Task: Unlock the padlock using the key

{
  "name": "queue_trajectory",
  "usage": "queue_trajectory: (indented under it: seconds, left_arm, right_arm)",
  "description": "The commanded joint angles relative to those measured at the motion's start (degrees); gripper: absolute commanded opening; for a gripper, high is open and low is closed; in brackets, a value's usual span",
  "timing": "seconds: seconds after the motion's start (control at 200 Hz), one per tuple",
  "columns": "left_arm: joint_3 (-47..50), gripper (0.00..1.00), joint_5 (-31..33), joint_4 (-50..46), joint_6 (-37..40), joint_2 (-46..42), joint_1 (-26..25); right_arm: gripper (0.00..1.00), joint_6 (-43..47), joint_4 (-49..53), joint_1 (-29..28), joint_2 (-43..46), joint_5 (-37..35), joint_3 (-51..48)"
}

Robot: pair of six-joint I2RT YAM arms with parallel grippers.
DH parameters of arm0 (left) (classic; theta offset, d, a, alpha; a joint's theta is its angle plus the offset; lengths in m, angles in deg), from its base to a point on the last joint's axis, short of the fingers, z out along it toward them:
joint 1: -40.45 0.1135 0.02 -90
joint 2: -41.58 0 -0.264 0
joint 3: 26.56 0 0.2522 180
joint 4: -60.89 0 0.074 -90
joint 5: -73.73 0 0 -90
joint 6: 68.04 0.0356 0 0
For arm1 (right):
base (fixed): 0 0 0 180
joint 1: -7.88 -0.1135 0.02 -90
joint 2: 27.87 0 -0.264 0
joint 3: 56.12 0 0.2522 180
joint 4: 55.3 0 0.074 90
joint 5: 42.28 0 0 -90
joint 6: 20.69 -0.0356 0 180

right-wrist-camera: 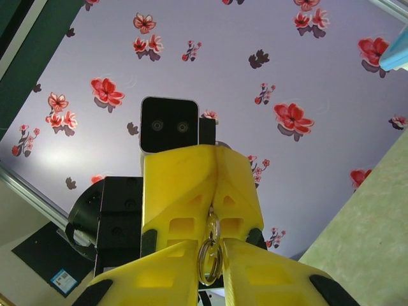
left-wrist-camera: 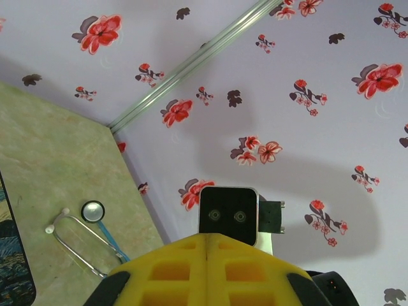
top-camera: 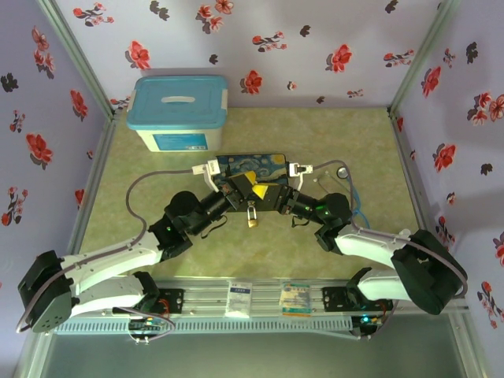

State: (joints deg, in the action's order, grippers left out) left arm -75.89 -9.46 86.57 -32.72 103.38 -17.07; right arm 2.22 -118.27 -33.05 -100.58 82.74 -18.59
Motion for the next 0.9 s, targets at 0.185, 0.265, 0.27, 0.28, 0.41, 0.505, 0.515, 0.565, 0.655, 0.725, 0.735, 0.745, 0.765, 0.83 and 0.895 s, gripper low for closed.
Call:
queue_trajectory:
  seconds: [0.185,0.265,0.27,0.28,0.41,0.505,0.515,0.565,0.655,0.725,0.735,0.745,0.765,0.83,0.895]
  left_arm:
    - [1.9,0.0,-0.4,4.0,-1.7,0.8,0.3]
    - [2.6,0.0,-0.2,5.0,-2.3,0.9,0.4]
    - [2.6,0.0,-0.2,5.0,-2.3,0.9,0.4]
    - [2.6,0.0,-0.2,5.0,-2.4,1.0,0.4]
    - [2.8,0.0,-0.2,4.9,-2.8,1.1,0.3]
    - [2.7,0.01,-0.1,3.4,-2.4,0.6,0.5]
    - [2.6,0.04,0.0,3.1,-2.4,0.5,0.6]
    - [2.5,0.32,0.5,1.9,-2.1,-0.2,0.8]
    - [2.2,0.74,0.7,-1.0,0.7,-2.4,1.7]
    - [0.8,0.96,2.4,-7.9,2.6,-5.2,2.7]
    - [0.5,0.99,2.6,-9.0,2.9,-5.5,2.8]
    - [0.3,0.99,2.9,-10.1,3.2,-6.0,3.0]
    - [-0.2,1.0,3.2,-12.2,3.8,-6.6,3.4]
    - [-1.7,1.0,4.3,-18.1,5.5,-8.9,4.4]
    - [-2.9,1.0,5.4,-23.7,6.2,-10.3,5.3]
  right_arm:
    - [0.18,1.2,-2.6,-0.4,0.0,-1.3,0.6]
    - [0.14,1.3,-2.6,-0.4,-0.2,-1.7,0.6]
    - [0.14,1.3,-2.6,-0.4,-0.2,-1.8,0.6]
    - [0.14,1.4,-2.6,-0.4,-0.2,-1.8,0.6]
    - [0.07,1.5,-2.6,-0.4,-0.4,-2.0,0.7]
    - [0.04,1.5,-2.4,-0.4,-0.6,-2.3,0.4]
    - [0.04,1.6,-2.3,-0.4,-0.7,-2.4,0.3]
    - [0.01,1.9,-1.2,-0.4,-0.5,-2.8,-0.1]
    - [0.0,3.7,3.5,-0.3,0.5,-4.4,-1.2]
    - [0.0,6.3,10.5,-0.3,2.3,-6.2,-1.6]
    - [0.0,6.7,11.4,-0.3,2.6,-6.4,-1.6]
    - [0.0,7.0,12.6,-0.3,3.0,-6.5,-1.7]
    - [0.0,7.9,14.7,-0.3,3.5,-7.0,-1.7]
    - [0.0,10.9,22.2,-0.3,6.1,-8.8,-1.5]
    - [0.0,14.1,31.1,-0.3,9.1,-11.7,-1.1]
